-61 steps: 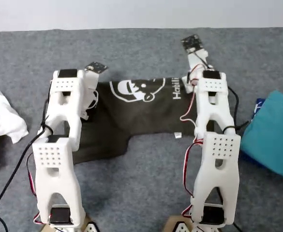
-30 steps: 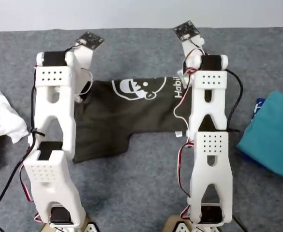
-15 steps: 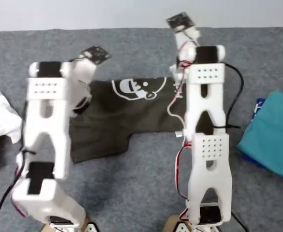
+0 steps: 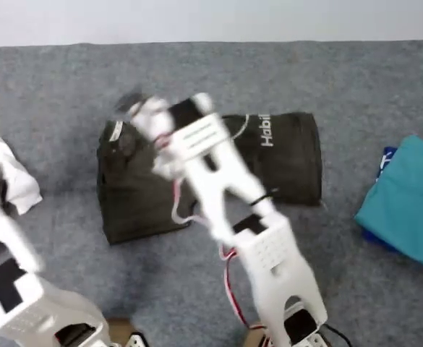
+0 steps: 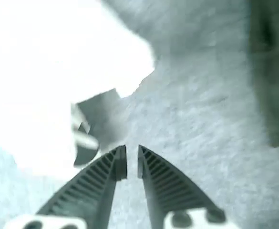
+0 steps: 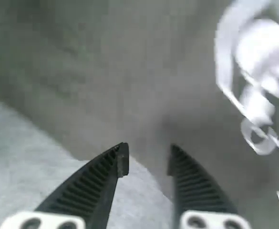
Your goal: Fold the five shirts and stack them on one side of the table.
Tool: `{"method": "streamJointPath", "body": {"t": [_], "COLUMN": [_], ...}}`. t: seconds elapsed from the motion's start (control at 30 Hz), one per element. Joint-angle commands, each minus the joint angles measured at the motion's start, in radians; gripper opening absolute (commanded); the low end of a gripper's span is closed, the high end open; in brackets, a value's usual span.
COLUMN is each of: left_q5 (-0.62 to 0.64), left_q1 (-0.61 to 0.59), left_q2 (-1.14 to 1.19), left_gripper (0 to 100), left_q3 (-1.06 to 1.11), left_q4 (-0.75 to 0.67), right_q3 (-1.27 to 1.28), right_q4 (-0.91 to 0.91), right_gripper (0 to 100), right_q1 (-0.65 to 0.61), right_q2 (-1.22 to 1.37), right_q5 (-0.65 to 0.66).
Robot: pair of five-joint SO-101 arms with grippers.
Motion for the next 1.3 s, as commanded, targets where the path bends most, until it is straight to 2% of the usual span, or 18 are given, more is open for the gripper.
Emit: {"method": "streamJointPath", "body": {"t": [0.0, 0.2, 0.43, 1.03, 1.1, 1.27], "left_q5": [0.009, 0.009, 0.009, 0.009, 0.009, 0.009], "left_q1": [-0.117, -0.212, -0.241, -0.245, -0.245, -0.242], "left_q2": [0.032, 0.077, 0.071, 0.071, 0.071, 0.071], "left_gripper": [6, 6, 6, 6, 6, 6], "left_q3": [-0.004, -0.004, -0.004, -0.004, -0.004, -0.004], "left_q4": [-0.049, -0.051, -0.046, -0.044, -0.044, -0.044], "right_q3": [-0.002, -0.005, -0.005, -0.006, -0.009, -0.068], "right_q4": [0.027, -0.01, -0.051, -0.154, -0.157, -0.148], "right_gripper": [21.5, 21.9, 21.9, 21.1, 17.4, 1.0], "right_q1": [-0.11, -0.259, -0.357, -0.332, -0.325, -0.311], "right_q2": [-0.064, 0.012, 0.099, 0.283, 0.283, 0.294], "right_q5": [0.029, 0.091, 0.114, 0.114, 0.115, 0.117]}}
